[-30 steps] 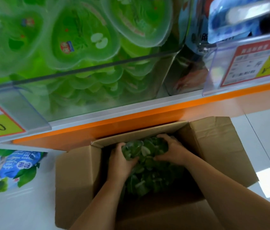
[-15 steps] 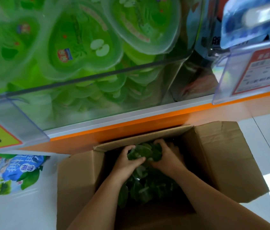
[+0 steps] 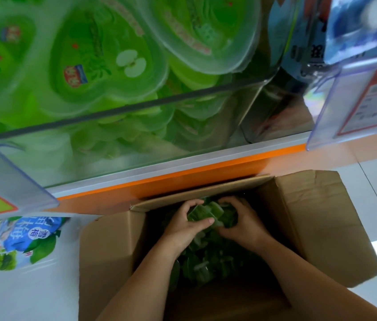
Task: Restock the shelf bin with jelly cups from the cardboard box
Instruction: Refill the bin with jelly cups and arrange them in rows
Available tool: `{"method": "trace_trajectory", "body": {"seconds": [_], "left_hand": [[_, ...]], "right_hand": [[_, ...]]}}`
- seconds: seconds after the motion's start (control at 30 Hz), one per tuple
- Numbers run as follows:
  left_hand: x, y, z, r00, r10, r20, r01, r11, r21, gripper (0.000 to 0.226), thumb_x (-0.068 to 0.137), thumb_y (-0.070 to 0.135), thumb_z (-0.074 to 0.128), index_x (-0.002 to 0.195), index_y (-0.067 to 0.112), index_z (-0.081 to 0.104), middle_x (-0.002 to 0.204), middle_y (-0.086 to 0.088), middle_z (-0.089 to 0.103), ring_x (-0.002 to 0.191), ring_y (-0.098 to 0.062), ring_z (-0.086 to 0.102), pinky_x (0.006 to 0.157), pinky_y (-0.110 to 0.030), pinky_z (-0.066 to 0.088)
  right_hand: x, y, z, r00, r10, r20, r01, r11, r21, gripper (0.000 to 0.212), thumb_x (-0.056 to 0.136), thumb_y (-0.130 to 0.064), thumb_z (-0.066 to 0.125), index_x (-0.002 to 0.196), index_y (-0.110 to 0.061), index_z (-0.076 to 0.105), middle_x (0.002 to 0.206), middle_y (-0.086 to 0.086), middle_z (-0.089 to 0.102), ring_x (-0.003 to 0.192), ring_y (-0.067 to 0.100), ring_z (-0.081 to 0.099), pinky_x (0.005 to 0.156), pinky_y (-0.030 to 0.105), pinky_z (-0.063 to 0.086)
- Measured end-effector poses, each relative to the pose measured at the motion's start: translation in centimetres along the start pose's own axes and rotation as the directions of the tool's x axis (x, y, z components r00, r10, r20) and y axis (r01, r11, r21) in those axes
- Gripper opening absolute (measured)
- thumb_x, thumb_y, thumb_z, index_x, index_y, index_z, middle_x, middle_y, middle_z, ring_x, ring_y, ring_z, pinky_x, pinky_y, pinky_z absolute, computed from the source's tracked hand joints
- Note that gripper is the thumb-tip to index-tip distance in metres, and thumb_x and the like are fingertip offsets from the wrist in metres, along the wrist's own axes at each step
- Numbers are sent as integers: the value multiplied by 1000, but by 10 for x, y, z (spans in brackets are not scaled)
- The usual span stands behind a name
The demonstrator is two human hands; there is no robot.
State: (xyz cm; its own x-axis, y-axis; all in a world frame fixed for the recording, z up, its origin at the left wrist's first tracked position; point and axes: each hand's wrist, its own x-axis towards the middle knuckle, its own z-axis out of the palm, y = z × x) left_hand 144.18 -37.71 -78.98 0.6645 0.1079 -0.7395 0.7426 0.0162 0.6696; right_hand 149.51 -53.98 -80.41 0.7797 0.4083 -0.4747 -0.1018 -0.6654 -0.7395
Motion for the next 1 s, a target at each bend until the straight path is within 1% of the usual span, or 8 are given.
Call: {"method": "trace_trajectory", "body": {"seconds": [0.03,0.17,0.23,0.37,0.53,0.77,0.9,1.0], "left_hand": [[-2,2,0,1000,12,22,-12,1000,24,43,81,26,74,115,41,52,108,17,48,95,0,51,68,-12,41],[-5,9,-6,986,34,163,-65,981,184,71,79,27,75,136,47,38,133,15,36,119,-3,34,92,-21,35],[-9,16,-10,974,20,227,-82,960,266,77,79,28,75,141,44,33,131,17,32,117,-1,30,93,-20,33],[-14,26,-14,964,44,262,-142,918,371,68,78,28,76,135,40,41,137,9,41,122,-9,40,101,-28,40],[-27,30,-14,967,67,244,-174,877,447,58,75,36,76,124,48,47,139,7,41,124,-15,43,104,-39,42],[-80,51,-21,939,260,224,-343,737,583,51,79,36,73,121,44,45,140,10,33,128,-10,34,101,-23,31],[-131,79,-26,884,413,218,-449,621,642,55,78,35,73,126,37,47,133,12,33,125,-6,34,98,-19,29],[-173,96,-29,824,519,225,-517,530,672,58,77,33,74,129,33,47,130,11,35,125,-6,36,103,-20,30]], "right_hand": [[-1,0,0,1000,-9,-6,9,1000,8,60,66,-14,80,116,-32,52,120,-5,42,113,13,47,95,26,42],[-7,-4,-5,998,-56,-12,56,998,16,55,67,-13,80,106,-38,50,119,-4,42,114,16,47,96,26,41],[-13,-10,-8,997,-58,45,59,998,-16,55,68,-17,80,105,-42,48,122,-7,39,117,15,45,98,27,41],[-29,-26,-5,978,-111,174,137,979,-148,62,71,-21,78,122,-39,47,135,-9,33,123,14,39,99,26,40],[-50,-42,-18,979,-93,184,134,966,-222,65,71,-21,77,126,-36,46,134,-9,31,122,13,39,102,26,38],[-88,-70,-54,969,-188,158,227,933,-279,60,69,-24,77,122,-32,48,124,-6,34,121,12,38,97,13,26],[-117,-110,-75,934,-338,120,358,874,-329,61,71,-24,77,125,-27,49,126,-11,37,124,6,31,101,12,22],[-140,-143,-88,882,-463,81,460,814,-354,61,67,-17,79,122,-23,54,118,-15,41,119,8,36,91,2,21]]}}
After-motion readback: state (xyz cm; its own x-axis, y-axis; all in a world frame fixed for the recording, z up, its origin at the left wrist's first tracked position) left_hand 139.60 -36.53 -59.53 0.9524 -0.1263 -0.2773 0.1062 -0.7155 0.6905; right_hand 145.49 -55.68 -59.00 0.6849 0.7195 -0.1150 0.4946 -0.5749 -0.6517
